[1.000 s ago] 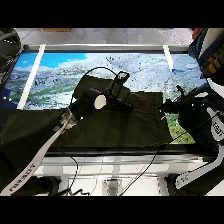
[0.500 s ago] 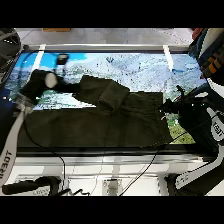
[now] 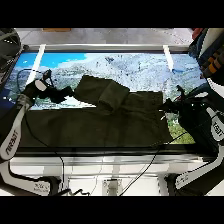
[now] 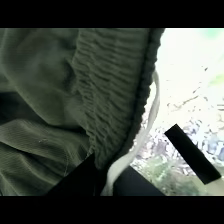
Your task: Fold the clothes and pants, and hang the long-sleeved shirts on hangers.
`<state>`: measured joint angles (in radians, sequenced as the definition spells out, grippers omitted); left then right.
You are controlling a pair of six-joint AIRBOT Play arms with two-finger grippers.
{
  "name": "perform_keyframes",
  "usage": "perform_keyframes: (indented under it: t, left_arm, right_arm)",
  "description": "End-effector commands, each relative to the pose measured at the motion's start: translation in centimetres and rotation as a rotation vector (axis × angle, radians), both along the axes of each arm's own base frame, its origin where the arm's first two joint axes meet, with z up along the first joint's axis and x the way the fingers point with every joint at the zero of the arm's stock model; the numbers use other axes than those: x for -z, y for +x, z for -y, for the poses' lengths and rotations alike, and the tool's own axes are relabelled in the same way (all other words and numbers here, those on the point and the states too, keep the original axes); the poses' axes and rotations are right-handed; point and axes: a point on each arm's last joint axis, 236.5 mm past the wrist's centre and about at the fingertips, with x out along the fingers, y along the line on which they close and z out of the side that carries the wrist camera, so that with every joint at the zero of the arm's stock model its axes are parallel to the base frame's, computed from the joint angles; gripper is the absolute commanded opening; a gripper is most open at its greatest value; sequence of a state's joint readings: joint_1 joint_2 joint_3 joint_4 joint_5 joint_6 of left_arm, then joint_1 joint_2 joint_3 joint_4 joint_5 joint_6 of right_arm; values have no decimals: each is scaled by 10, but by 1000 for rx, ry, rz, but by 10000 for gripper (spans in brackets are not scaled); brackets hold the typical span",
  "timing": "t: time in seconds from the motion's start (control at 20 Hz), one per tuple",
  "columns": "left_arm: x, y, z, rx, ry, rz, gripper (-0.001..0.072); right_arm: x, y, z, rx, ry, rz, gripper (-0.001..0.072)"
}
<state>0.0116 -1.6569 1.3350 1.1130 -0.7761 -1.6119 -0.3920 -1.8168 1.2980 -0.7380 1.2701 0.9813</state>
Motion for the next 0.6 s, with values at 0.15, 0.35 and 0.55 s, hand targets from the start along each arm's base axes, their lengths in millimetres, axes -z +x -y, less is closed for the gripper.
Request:
perform_keyframes:
  t: [0.15,0.35,0.55]
  left_arm:
    - [31,41,18,-153,-68,89,695]
    - [37,57,8,-274,-109,121,685]
    - [53,57,8,-300,-118,94,578]
  right_arm:
    - [3,8,6,29,-28,22,40]
    - [4,10,8,36,-37,28,40]
    - [4,10,8,36,-37,28,40]
